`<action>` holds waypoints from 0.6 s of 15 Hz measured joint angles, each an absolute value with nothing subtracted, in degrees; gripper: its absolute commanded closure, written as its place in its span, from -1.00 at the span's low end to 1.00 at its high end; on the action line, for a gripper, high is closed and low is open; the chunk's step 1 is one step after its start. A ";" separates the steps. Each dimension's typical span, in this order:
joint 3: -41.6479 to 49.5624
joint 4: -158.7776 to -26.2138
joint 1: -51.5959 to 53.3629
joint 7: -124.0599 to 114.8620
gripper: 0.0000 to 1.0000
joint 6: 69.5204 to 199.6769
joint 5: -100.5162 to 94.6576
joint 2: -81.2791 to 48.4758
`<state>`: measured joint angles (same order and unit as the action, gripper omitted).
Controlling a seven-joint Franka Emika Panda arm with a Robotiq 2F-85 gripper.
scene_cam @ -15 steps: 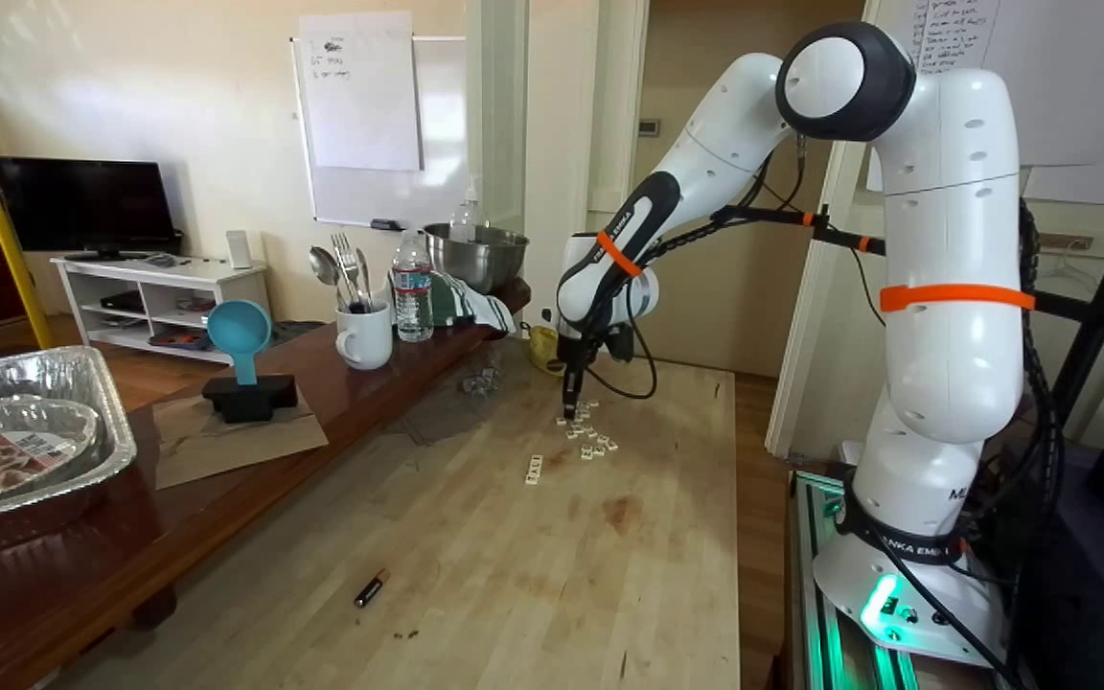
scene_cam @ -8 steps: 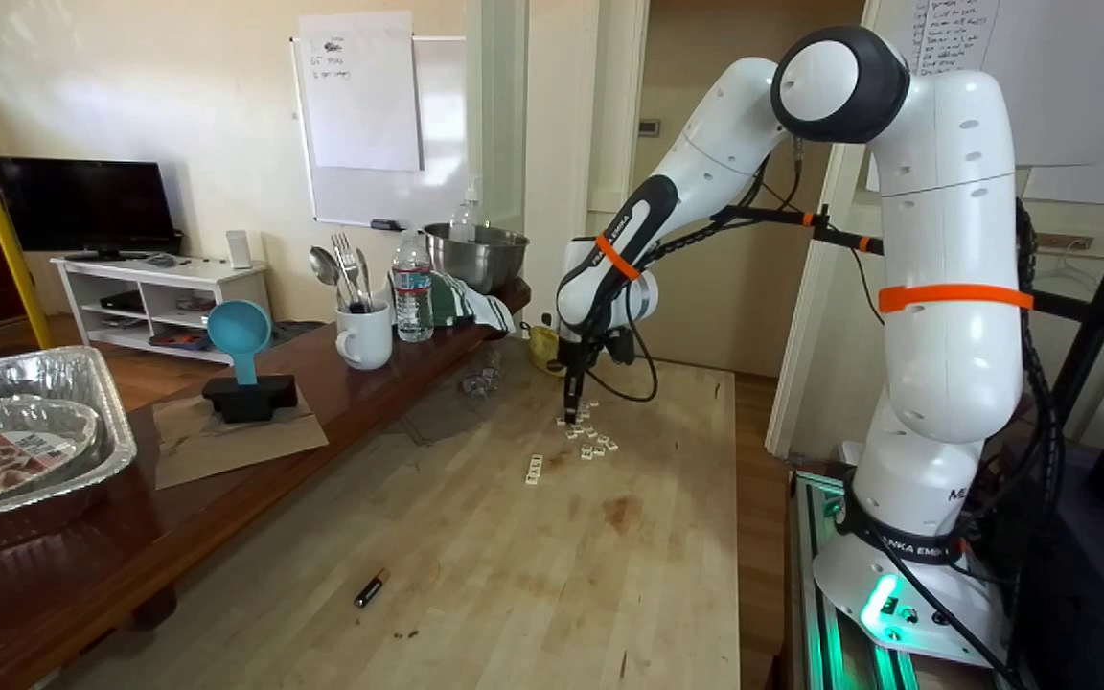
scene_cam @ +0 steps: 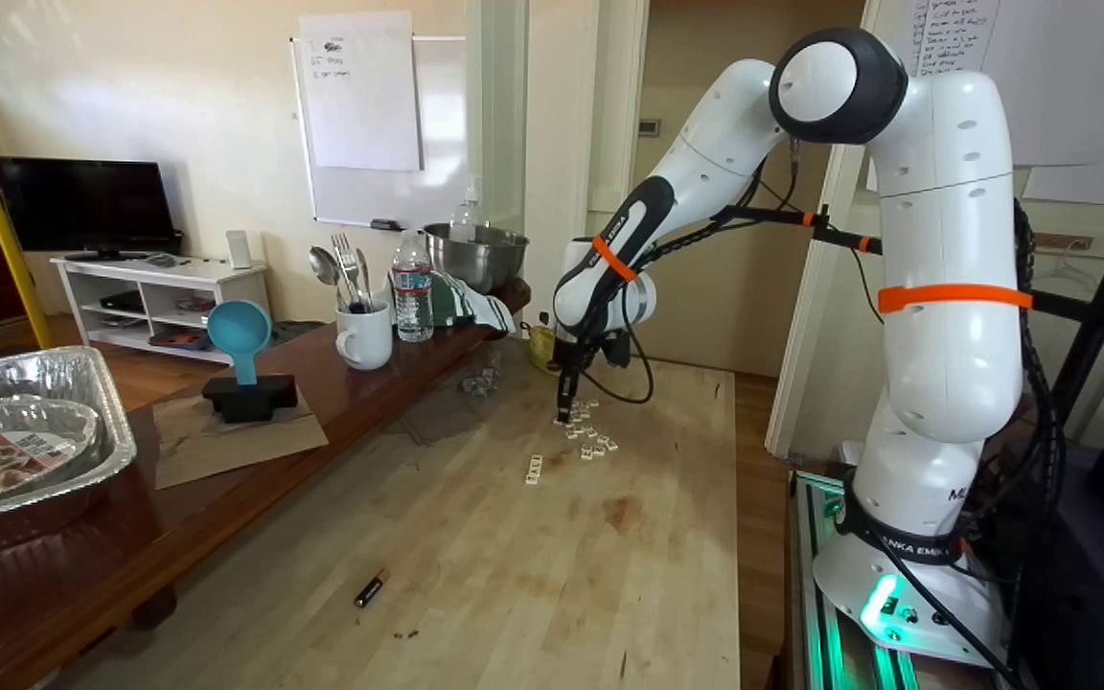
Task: Move the objects on the table
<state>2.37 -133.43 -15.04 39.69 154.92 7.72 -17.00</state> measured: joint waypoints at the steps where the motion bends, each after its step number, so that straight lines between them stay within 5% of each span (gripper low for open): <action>1: 2.13 -133.43 -15.06 39.66 1.00 155.32 8.02 -17.07; 9: 0.25 -133.40 -15.85 39.73 1.00 155.56 9.95 -16.82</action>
